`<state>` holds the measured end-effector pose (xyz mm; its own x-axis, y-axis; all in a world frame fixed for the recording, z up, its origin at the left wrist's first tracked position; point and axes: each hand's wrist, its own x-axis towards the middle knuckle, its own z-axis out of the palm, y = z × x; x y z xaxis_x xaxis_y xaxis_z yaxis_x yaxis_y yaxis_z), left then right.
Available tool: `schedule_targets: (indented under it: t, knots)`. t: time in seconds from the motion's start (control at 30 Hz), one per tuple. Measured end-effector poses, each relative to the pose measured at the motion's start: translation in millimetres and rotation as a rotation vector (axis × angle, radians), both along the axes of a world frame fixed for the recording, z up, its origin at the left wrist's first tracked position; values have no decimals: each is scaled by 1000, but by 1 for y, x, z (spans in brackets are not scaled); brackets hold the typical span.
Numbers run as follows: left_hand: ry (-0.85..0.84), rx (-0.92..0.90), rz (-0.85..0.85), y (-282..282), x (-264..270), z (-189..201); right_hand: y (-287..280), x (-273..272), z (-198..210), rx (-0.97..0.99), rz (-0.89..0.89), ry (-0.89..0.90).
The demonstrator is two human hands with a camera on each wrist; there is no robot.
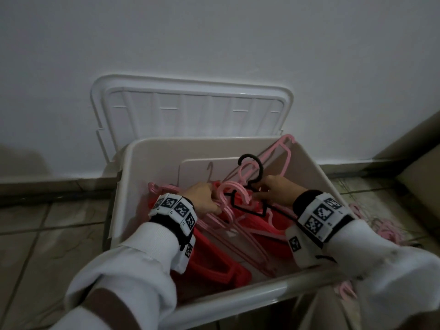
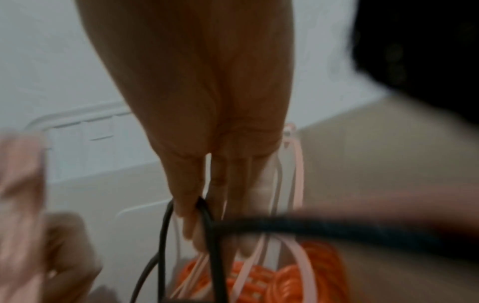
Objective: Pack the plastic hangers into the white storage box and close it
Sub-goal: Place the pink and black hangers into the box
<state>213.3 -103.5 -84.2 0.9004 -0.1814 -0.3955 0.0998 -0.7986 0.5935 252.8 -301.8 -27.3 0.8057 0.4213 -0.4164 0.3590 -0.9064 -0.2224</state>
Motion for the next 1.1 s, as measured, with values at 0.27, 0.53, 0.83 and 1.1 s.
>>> schedule_targets:
  t: [0.27, 0.53, 0.83, 1.1]
  knots:
    - [82, 0, -117, -1, 1, -5, -18, -2, 19, 106, -104, -213]
    - [79, -78, -171, 0, 4, -15, -16, -13, 33, 194, -161, -167]
    - [55, -71, -142, 0, 4, -18, -17, -13, 24, -17, -111, 329]
    - [-53, -24, -189, -4, 2, -14, -35, -16, 39, -80, -241, 306]
